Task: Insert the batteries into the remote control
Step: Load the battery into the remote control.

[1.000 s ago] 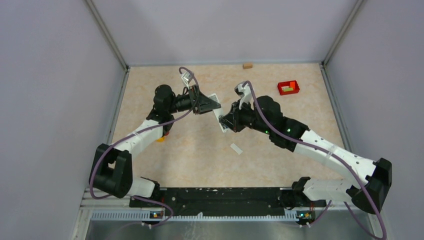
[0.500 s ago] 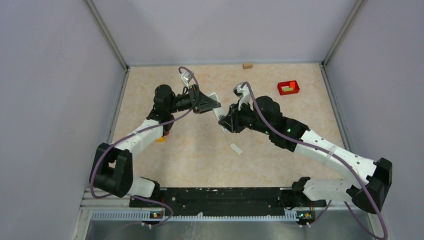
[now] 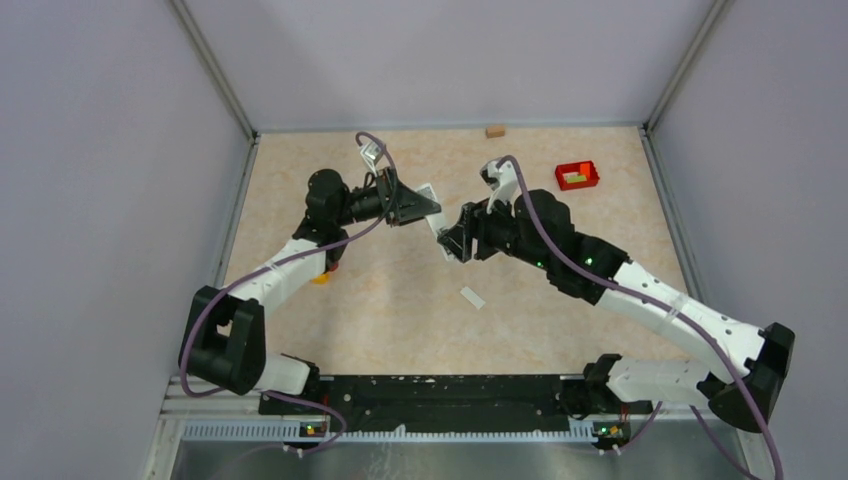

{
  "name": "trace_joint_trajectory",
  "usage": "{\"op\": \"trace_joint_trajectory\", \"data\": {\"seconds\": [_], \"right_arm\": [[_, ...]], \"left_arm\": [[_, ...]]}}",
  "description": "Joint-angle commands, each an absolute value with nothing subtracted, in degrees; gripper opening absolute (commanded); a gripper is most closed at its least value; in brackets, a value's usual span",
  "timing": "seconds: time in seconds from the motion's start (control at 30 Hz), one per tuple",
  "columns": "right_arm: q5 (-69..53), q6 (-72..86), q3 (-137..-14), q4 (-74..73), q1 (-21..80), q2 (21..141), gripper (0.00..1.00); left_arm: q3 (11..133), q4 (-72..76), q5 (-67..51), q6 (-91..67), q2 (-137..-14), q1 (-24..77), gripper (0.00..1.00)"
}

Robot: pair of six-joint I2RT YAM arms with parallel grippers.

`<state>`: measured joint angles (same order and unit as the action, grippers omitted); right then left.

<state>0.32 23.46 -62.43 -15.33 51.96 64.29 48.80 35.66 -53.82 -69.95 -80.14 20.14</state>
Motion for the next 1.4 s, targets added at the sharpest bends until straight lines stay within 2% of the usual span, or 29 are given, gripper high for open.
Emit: {"op": "trace_joint_trajectory", "data": {"seconds": [0.0, 0.27, 0.37, 0.5, 0.67, 1.17, 1.37], "right_arm": [[5.69, 26.83, -66.14, -15.93, 52.04, 62.06, 0.6], [15.36, 45.02, -65.6, -21.0, 51.28, 61.92, 0.76], [10.86, 52.6, -63.79, -21.08, 47.7, 62.68, 0.79], [2.28, 58.47, -56.96, -8.8, 43.89, 61.03, 0.87], [-2.52, 62.56, -56.99, -6.09, 42.28, 62.85, 0.94], [-9.68, 71.97, -50.19, 10.11, 41.92, 65.71, 0.95], [-9.58, 74.87, -47.8, 15.35, 41.84, 65.41, 0.89]], "left_arm": [[50.49, 39.66, -53.53, -69.44, -78.89, 19.75, 0.0], [49.85, 37.8, -48.79, -65.74, -76.51, 19.57, 0.0], [49.83, 37.79, -46.96, -65.52, -75.72, 19.59, 0.0], [49.89, 37.62, -44.62, -65.22, -74.78, 19.58, 0.0], [50.0, 38.56, -43.78, -66.63, -75.27, 19.58, 0.0], [48.34, 44.11, -42.51, -70.22, -75.68, 19.6, 0.0], [47.37, 45.84, -43.35, -70.14, -75.47, 19.6, 0.0]]}}
